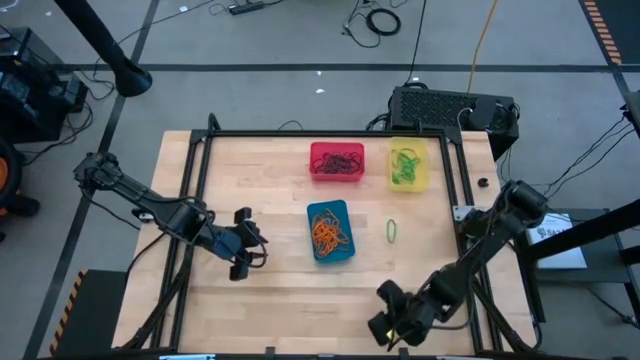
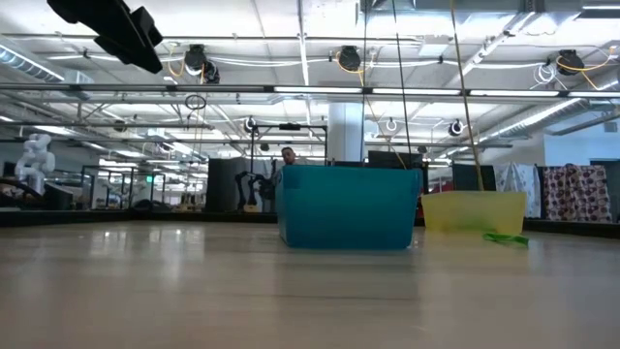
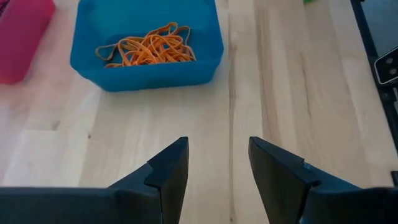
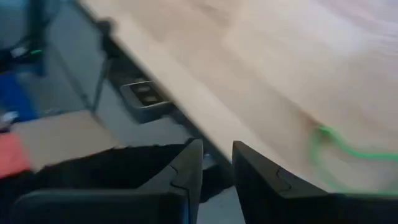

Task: Sort rubber bands into baskets
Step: Put the green rubber band into the yellow bin

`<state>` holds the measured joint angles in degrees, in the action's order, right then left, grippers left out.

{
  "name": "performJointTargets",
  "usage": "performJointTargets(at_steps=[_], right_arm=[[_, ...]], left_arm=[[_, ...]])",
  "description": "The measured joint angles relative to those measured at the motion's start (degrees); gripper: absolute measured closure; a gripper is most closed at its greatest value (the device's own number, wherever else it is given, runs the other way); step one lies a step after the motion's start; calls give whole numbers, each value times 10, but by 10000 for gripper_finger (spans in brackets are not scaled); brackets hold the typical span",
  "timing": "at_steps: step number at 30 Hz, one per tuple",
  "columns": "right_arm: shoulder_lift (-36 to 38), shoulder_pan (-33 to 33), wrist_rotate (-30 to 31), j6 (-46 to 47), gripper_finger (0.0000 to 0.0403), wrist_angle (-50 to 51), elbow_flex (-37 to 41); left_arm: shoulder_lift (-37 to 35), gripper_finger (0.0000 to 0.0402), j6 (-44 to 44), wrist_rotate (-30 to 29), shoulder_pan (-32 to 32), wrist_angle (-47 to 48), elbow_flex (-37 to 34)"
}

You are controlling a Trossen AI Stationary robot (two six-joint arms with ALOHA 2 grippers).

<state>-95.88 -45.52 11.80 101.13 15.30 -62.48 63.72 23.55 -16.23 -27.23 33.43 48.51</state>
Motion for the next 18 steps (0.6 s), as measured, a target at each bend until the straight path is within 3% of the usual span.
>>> performJointTargets(at_steps=[7, 18], right_arm=[[-1, -22, -2, 114, 336, 163, 0], [-61, -32, -62, 100, 338, 174, 0]], left_arm=[[0, 227, 15, 1, -7, 0, 0], [0, 226, 16, 31, -7, 1, 0]])
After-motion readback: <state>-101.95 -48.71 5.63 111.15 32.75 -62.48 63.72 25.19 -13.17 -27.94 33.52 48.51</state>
